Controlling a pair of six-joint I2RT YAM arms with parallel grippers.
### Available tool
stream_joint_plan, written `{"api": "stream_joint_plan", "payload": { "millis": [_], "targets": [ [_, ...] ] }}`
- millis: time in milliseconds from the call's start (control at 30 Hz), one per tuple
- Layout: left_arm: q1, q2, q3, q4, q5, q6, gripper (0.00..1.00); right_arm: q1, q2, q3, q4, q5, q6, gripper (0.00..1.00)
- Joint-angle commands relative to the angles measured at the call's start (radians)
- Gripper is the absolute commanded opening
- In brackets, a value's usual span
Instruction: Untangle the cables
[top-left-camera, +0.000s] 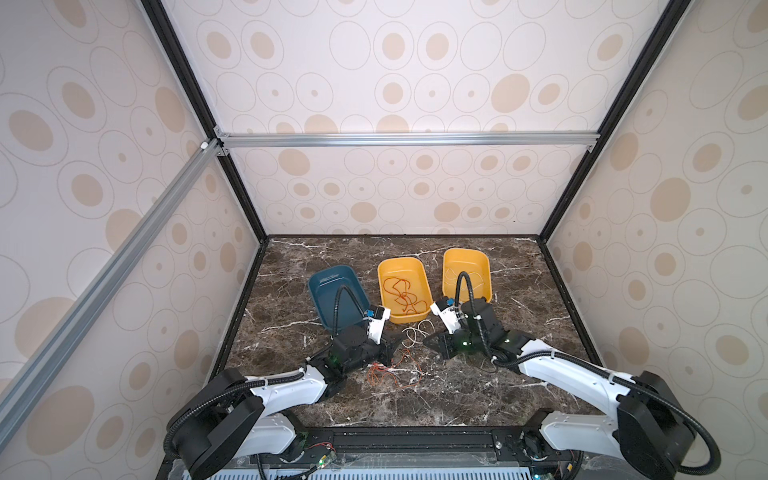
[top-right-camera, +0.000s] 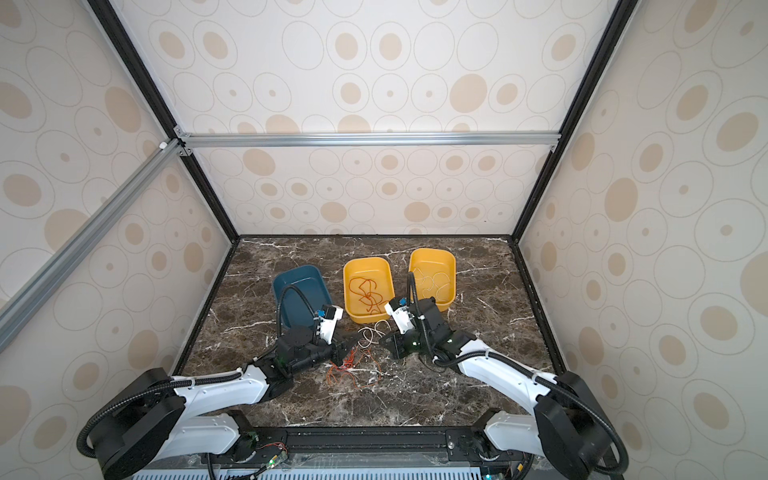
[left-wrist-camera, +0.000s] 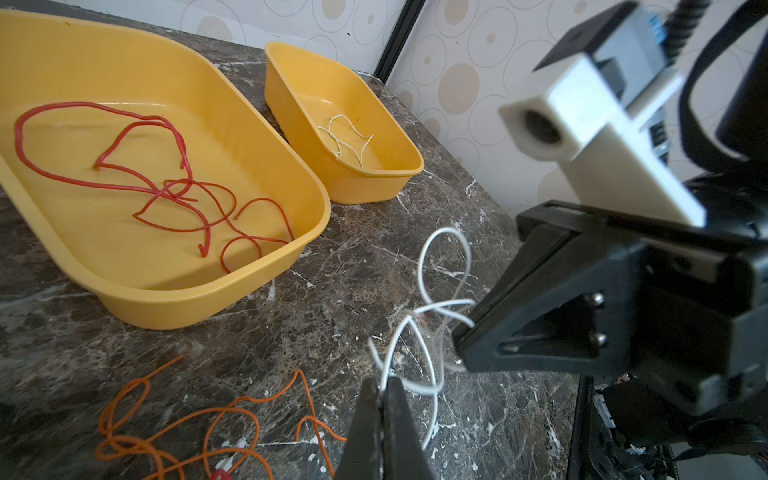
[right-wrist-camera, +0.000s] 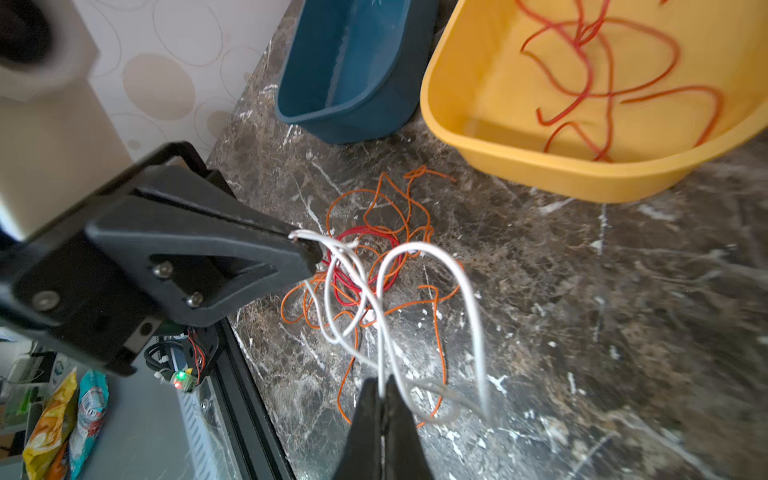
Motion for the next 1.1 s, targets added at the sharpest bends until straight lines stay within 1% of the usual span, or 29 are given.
{"api": "stream_joint_plan", "payload": {
  "millis": [0,67,200,233,300,400,567,600,733,800,867,1000,1067],
  "targets": [
    [0.017,-0.027,-0.006,-0.034,-0.029,0.016,0.00,-0.036,-0.070,0.009,-0.105,0.052,-0.037,0.00],
    [0.023,-0.038,-0.009,-0.046,-0.036,0.017,0.00,-0.060,-0.104,0.015,-0.155,0.108,-0.039,0.00],
    [0.030,-0.073,-0.018,-0.073,-0.048,0.026,0.00,-0.087,-0.146,0.024,-0.248,0.257,-0.052,0.00],
    [0.031,-0.082,-0.020,-0.082,-0.051,0.029,0.00,-0.086,-0.150,0.024,-0.255,0.263,-0.070,0.00],
    [0.033,-0.095,-0.020,-0.095,-0.057,0.035,0.00,-0.087,-0.146,0.024,-0.261,0.238,-0.095,0.00],
    [0.033,-0.105,-0.018,-0.105,-0.048,0.043,0.00,-0.086,-0.126,0.039,-0.281,0.136,-0.139,0.00],
    [0.033,-0.105,-0.011,-0.111,-0.040,0.046,0.00,-0.086,-0.117,0.016,-0.230,0.103,-0.110,0.00],
    [0.032,-0.107,-0.007,-0.120,-0.044,0.049,0.00,-0.086,-0.118,0.013,-0.221,0.075,-0.111,0.00],
    [0.034,-0.103,0.003,-0.113,-0.010,0.056,0.00,-0.085,-0.112,0.001,-0.136,-0.121,-0.098,0.01],
    [0.033,-0.086,0.010,-0.095,0.031,0.053,0.00,-0.083,-0.095,-0.009,-0.077,-0.156,-0.065,0.02],
    [0.032,-0.064,0.027,-0.104,0.069,0.062,0.00,-0.084,-0.087,-0.013,-0.036,-0.158,-0.036,0.02],
    [0.031,-0.048,0.043,-0.150,0.070,0.093,0.00,-0.086,-0.101,-0.013,0.028,-0.118,0.009,0.02],
    [0.031,-0.040,0.040,-0.157,0.071,0.102,0.00,-0.086,-0.107,0.008,0.027,-0.086,0.017,0.02]
  ]
}}
